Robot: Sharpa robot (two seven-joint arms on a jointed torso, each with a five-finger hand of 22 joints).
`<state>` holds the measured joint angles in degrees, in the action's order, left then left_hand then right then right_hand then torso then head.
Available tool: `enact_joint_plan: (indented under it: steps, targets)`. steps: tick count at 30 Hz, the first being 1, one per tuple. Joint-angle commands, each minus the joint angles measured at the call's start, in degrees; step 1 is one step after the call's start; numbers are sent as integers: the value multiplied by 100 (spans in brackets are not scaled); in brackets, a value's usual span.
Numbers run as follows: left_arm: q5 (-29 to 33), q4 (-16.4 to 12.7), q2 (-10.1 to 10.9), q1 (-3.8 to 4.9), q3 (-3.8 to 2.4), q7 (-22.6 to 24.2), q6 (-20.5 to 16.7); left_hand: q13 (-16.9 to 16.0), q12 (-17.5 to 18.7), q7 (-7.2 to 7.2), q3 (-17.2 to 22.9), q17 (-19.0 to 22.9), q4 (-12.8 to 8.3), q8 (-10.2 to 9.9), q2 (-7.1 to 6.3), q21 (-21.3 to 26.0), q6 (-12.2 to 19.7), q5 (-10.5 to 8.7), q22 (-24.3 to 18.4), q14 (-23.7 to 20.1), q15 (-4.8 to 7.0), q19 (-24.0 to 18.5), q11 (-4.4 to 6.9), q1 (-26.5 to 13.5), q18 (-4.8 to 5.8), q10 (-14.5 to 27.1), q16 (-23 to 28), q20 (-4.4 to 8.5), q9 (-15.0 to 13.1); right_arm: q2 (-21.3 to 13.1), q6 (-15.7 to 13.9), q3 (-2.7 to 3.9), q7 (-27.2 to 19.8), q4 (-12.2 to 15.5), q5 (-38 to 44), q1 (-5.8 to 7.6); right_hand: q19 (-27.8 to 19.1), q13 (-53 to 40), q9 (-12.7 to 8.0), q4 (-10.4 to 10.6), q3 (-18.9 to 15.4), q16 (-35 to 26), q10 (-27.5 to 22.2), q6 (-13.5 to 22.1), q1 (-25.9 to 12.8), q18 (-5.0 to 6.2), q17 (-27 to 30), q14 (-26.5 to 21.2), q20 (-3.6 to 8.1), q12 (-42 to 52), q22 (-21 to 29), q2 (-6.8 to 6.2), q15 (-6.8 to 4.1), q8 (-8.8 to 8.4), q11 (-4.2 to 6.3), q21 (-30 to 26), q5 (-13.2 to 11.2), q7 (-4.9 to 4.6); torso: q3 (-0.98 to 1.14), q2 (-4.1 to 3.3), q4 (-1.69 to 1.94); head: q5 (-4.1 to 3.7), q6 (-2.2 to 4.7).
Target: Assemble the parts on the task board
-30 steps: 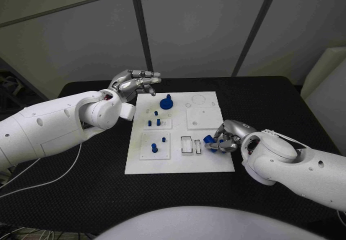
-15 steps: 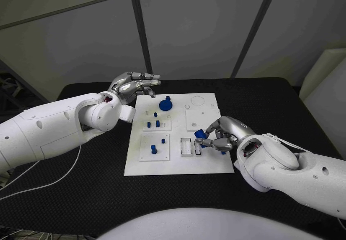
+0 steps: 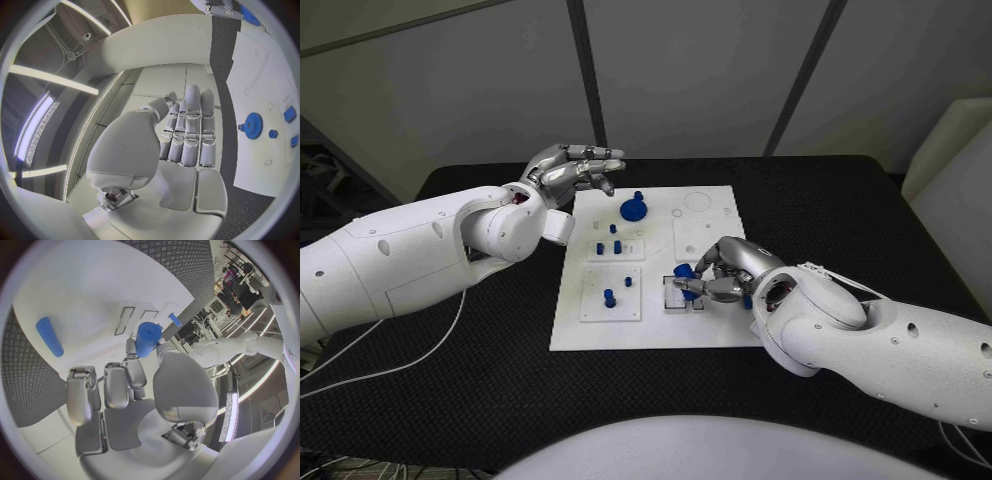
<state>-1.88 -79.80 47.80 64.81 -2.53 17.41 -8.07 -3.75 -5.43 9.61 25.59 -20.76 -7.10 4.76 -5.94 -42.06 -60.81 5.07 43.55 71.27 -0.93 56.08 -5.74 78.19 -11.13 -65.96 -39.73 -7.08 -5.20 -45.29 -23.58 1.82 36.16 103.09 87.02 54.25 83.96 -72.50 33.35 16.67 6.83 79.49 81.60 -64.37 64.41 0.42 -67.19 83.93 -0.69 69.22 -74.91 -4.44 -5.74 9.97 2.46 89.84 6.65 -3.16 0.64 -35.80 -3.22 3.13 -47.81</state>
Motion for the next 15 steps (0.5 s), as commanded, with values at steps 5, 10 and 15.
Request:
enact_joint_plan:
  steps: [5, 10, 15]
  targets:
    - [13, -2, -18, 7, -4, 12, 75, -7, 19, 29, -23, 8, 2, -29, 49, 21, -8, -36, -9, -8, -17, -26, -43, -30, 67, 11, 28, 5, -8, 200, 479, 4, 18, -106, -107, 13, 604, -8, 57, 19, -14, 11, 50, -226, -75, -42, 1, 214, 27, 7, -1509, 15, -35, -13, 6, 16, -26, 167, 6, 0, -14, 24, -22]
    - [13, 2, -19, 7, -4, 10, 79, -7, 21, 29, -29, 8, 11, -31, 54, 29, -8, -36, -14, -7, -19, -25, -43, -43, 67, 13, 32, 3, -8, 276, 399, 4, 106, -164, -44, 14, 604, -8, 89, 16, -33, 8, 53, -255, -128, -42, 4, 212, 34, -4, -1509, 3, -42, -17, 14, 16, -38, 177, 6, 3, -10, 33, -26]
    - [13, 5, -16, 7, -4, 8, 80, -7, 21, 29, -29, 8, 11, -31, 54, 29, -8, -36, -14, -7, -19, -25, -43, -43, 67, 13, 32, 3, -8, 304, 255, 4, 191, -198, 1, 14, 604, 21, 179, 24, -176, -14, 39, -287, -455, -42, 33, 202, 48, -75, -1509, -69, -53, -56, 23, 16, -376, 184, 11, -1, -15, 46, -28]
